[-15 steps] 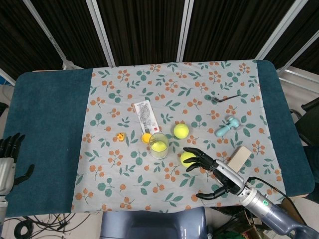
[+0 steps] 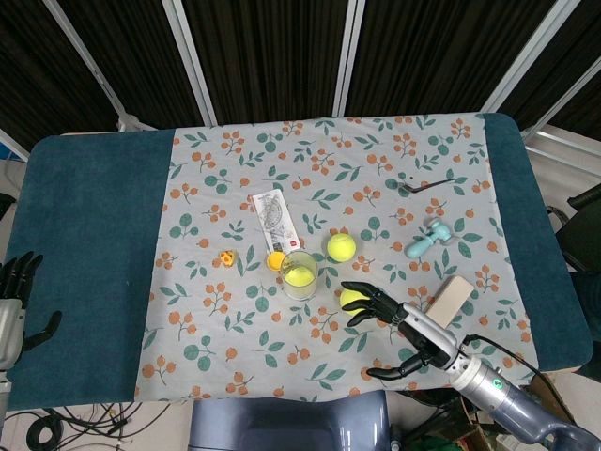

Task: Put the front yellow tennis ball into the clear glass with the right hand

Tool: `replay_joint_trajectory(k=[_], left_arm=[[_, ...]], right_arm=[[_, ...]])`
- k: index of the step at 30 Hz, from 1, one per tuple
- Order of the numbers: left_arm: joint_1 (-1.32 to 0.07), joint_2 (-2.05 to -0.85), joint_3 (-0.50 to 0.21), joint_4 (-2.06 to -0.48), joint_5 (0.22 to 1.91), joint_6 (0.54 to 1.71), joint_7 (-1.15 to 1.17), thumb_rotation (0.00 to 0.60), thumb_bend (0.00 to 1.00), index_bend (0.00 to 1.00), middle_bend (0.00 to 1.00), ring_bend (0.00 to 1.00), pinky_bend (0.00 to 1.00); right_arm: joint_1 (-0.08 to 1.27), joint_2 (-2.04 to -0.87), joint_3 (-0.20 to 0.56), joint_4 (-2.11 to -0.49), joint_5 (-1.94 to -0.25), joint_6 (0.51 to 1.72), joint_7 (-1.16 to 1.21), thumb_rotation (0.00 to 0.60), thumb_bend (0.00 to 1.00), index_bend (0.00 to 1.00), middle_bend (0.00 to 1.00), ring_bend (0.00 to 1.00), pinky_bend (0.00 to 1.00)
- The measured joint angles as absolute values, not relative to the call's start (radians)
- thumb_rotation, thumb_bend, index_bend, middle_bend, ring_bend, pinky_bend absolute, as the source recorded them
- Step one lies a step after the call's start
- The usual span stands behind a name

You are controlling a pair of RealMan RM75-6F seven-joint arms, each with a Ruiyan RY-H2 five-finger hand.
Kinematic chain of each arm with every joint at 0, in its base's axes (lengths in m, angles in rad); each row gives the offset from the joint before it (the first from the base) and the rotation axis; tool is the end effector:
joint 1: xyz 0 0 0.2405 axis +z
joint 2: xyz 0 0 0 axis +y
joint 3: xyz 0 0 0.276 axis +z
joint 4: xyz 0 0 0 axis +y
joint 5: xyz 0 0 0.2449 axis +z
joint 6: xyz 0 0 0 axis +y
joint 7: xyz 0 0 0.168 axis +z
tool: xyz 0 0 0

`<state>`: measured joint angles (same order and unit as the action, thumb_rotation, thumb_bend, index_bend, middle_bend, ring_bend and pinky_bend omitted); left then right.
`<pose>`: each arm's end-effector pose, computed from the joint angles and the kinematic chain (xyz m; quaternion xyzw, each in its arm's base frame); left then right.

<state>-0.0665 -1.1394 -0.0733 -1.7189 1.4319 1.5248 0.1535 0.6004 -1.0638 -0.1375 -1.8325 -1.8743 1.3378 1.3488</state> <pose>-0.3253 0.2064 0.1315 -0.5667 -0.3855 -0.3794 0.6215 -0.1573 -0.2516 0.0709 -0.4807 0.6864 -0.5377 0.0927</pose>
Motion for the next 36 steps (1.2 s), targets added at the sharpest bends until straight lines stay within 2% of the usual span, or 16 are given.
replay_joint_trajectory(k=[16,22,29,36], left_arm=[[-0.076,-1.147,-0.076,-1.718,1.428,1.511,0.161,0.600,0.31,0.03,0.03,0.00,0.00],[-0.074,-1.144,-0.077,-1.720,1.425,1.513,0.156,0.600,0.31,0.03,0.03,0.00,0.00],[-0.075,-1.147,-0.075,-1.721,1.429,1.513,0.163,0.600,0.31,0.03,0.03,0.00,0.00],[-0.076,-1.149,-0.076,-1.721,1.428,1.512,0.165,0.600,0.31,0.03,0.03,0.00,0.00]], right_arm=[[0.579,-1.033,-0.142,-1.845,-1.813,1.324,1.240,0.600,0.09,0.00,0.00,0.15,0.25],[0.542,-0.988,-0.137,-1.866,-1.753,1.322,1.020,0.600,0.09,0.00,0.00,0.15,0.25],[0.473,-0.939,-0.129,-1.924,-1.591,1.308,0.669,0.600,0.09,0.00,0.00,0.14,0.25],[0.441,-0.979,-0.113,-1.931,-1.450,1.262,0.370,0.600,0.09,0.02,0.00,0.12,0.25]])
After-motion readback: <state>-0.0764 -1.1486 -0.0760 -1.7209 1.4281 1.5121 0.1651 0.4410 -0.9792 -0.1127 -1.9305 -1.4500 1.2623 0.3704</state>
